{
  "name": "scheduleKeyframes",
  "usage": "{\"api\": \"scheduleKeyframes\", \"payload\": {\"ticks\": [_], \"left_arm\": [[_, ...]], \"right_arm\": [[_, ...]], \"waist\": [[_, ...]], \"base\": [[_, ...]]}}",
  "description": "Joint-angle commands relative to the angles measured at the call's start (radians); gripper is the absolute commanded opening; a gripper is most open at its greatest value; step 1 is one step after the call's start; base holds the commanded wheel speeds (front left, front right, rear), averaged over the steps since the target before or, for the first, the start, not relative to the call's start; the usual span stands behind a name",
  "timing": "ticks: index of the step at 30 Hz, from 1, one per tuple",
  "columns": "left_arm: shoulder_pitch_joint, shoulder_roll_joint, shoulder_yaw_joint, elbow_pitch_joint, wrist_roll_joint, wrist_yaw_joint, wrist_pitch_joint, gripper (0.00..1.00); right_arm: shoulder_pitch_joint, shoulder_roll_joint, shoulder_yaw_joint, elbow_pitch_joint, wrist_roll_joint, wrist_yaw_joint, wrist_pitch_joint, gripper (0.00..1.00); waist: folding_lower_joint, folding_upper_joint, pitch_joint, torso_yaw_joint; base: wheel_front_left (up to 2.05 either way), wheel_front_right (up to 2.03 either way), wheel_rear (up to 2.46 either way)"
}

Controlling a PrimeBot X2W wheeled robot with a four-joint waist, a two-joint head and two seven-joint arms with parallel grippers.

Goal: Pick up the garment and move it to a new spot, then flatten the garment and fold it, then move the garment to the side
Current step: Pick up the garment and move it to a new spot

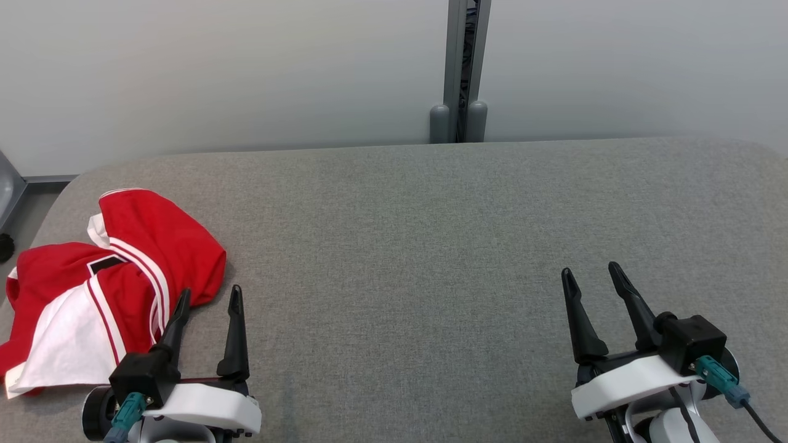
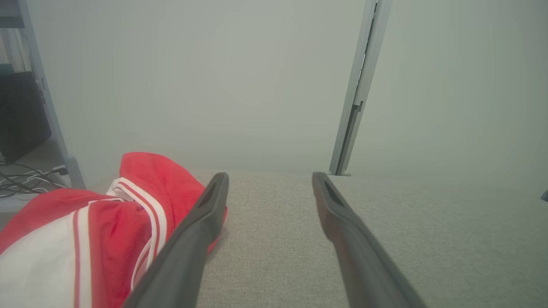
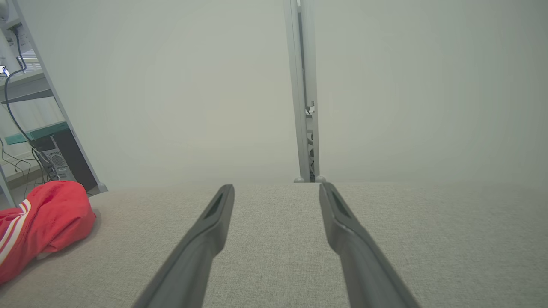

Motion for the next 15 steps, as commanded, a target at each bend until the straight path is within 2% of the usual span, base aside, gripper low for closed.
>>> {"api": "scheduleKeyframes", "payload": {"ticks": [1,7,9,15], "left_arm": [[-0.01,0.005,0.003,-0.002,0.0,0.001,-0.003,1.0],[-0.018,0.005,0.006,0.0,0.008,-0.002,-0.003,1.0],[-0.014,0.005,0.013,-0.006,0.013,0.011,-0.003,1.0],[-0.002,0.004,0.011,-0.013,0.016,0.023,-0.003,1.0]], "right_arm": [[-0.002,-0.01,0.002,-0.007,-0.003,0.002,-0.004,1.0],[0.0,-0.009,0.016,-0.03,0.005,0.002,-0.003,1.0],[0.009,-0.009,0.029,-0.04,0.012,0.002,-0.003,1.0],[0.024,-0.009,0.041,-0.043,0.006,0.002,-0.003,1.0]], "waist": [[0.0,-0.0001,0.002,0.002],[0.0,-0.0001,0.01,0.028],[0.0,-0.0001,0.008,0.086],[0.0,-0.0001,0.01,0.162]], "base": [[0.0,0.0,0.0],[0.0,0.0,0.0],[0.0,0.0,0.0],[0.0,0.0,0.0]]}}
